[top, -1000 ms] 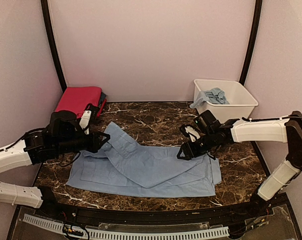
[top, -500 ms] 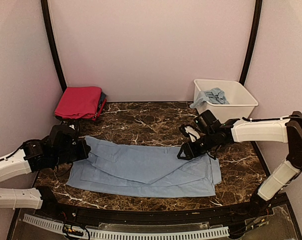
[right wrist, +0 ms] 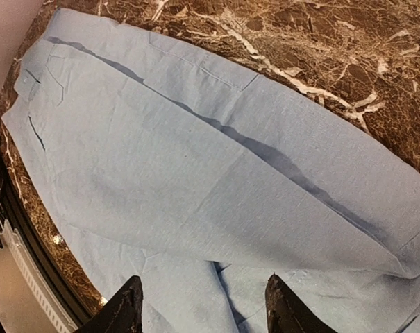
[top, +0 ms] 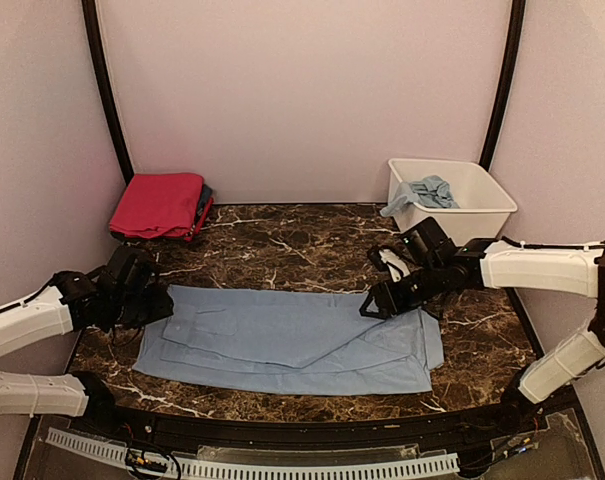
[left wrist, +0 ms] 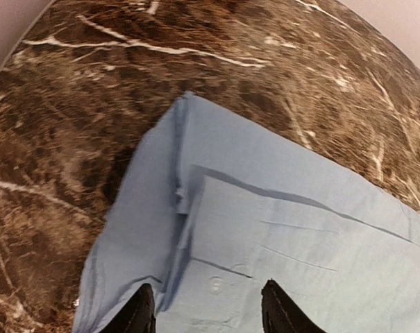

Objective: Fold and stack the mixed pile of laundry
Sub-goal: Smooth out the rectangle-folded shirt at the center of the board, then rotate the rectangle-folded shirt at the center of the board.

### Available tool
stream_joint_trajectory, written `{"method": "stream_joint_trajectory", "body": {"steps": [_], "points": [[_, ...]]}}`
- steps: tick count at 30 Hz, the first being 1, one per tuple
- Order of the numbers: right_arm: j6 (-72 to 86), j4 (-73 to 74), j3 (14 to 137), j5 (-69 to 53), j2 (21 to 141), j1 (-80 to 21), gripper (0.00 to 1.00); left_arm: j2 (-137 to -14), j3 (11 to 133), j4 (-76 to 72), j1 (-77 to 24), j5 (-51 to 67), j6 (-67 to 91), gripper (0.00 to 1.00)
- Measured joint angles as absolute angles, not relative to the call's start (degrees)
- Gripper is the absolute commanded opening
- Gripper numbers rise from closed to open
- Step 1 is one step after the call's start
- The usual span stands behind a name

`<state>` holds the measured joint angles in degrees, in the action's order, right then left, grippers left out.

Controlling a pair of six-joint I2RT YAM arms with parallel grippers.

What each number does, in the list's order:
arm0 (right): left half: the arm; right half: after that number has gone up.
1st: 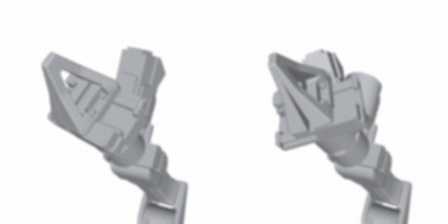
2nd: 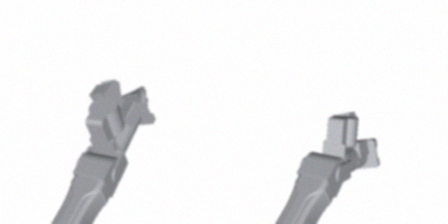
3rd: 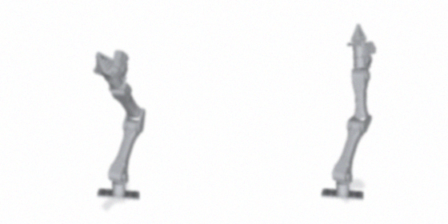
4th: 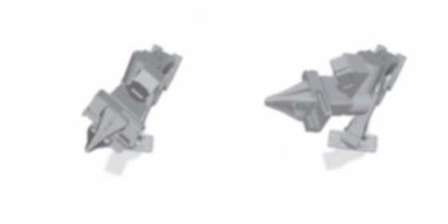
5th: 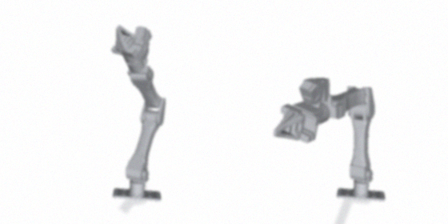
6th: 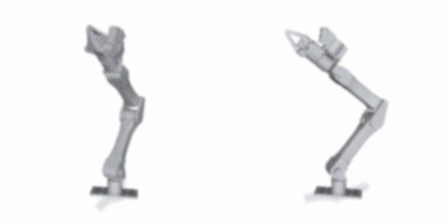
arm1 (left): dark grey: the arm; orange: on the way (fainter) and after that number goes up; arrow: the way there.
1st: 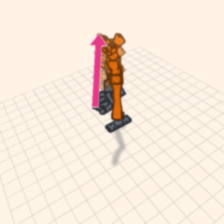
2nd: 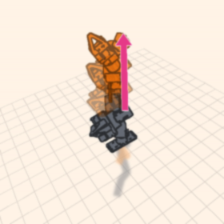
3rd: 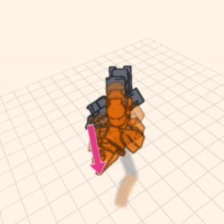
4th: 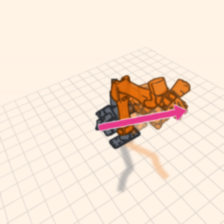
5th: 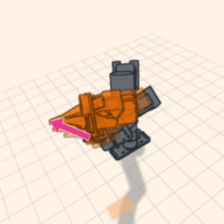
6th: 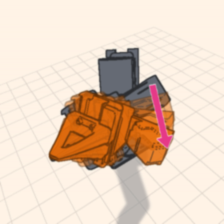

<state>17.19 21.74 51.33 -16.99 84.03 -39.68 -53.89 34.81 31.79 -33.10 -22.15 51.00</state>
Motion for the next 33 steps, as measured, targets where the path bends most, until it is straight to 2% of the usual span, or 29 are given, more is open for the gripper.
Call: {"method": "stream_joint_trajectory", "body": {"steps": [4,10,15,21,27,33], "points": [[19.9,21.9,49.4,-18.4,79.3,-39.7,0.52,-56.4,35.6,24.5,-33.1,-13.7,44.8,0.54],[24.8,22.1,45.9,-18.6,79.1,-41.5,0.49,-73.3,42.2,16.3,-33.5,-0.8,37.2,0.52],[29.7,21.8,44.8,-17.7,83.5,-44.5,0.49,-86.4,47.9,13.5,-36.0,5.7,34.3,0.50],[31.8,20.3,45.6,-16.2,90.7,-44.6,0.48,-92.9,47.9,13.1,-34.9,7.6,35.9,0.46],[28.4,19.0,56.3,-15.8,100.8,-41.8,0.45,-91.5,45.0,9.9,-29.4,8.1,39.2,0.45],[22.1,23.2,77.5,-11.8,115.7,-39.5,0.45,-85.7,39.2,8.4,-24.4,7.5,43.1,0.48]]}}
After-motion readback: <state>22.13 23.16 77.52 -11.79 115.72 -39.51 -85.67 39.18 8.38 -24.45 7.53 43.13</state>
